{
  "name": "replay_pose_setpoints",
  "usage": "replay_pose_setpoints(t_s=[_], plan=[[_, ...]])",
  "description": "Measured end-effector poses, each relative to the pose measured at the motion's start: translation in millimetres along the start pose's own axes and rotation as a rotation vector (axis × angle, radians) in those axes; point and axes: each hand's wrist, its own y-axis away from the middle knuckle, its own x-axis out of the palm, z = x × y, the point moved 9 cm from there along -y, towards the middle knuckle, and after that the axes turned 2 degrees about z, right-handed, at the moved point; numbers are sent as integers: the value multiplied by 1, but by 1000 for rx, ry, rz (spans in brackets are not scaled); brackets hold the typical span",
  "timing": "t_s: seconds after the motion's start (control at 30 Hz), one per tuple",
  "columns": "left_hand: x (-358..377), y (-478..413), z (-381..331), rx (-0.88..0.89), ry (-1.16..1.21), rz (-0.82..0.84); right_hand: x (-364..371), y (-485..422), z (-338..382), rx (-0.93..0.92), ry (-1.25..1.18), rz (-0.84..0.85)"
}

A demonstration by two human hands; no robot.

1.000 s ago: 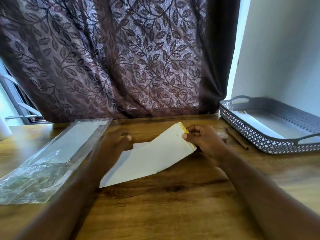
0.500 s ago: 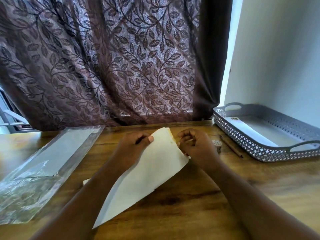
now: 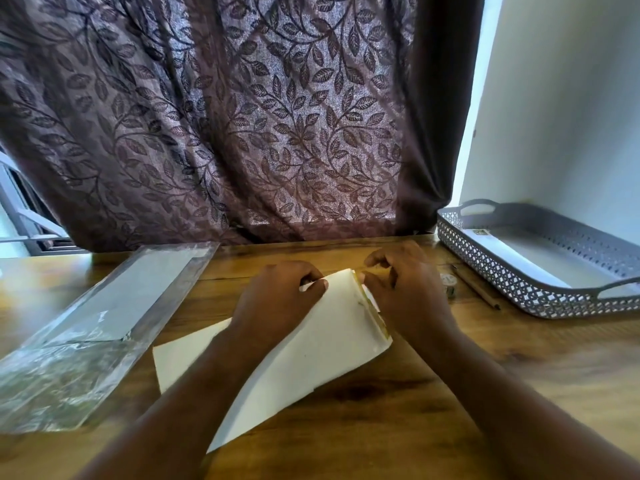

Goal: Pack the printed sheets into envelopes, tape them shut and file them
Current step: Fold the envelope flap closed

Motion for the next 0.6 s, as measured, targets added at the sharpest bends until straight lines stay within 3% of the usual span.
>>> replay_pose_setpoints(t_s=[0.07, 0.13, 0.27, 0.6], plan=[[-2, 1, 2, -24, -21, -5, -11, 2, 6, 32, -155, -47], [-3, 1, 4, -42, -12, -13, 0, 8, 9, 120, -333, 87], [-6, 0, 1, -27, -20, -34, 30, 16, 4, 224, -206, 295], [-6, 5, -10, 11, -71, -31, 31, 15, -10, 373, -268, 364]])
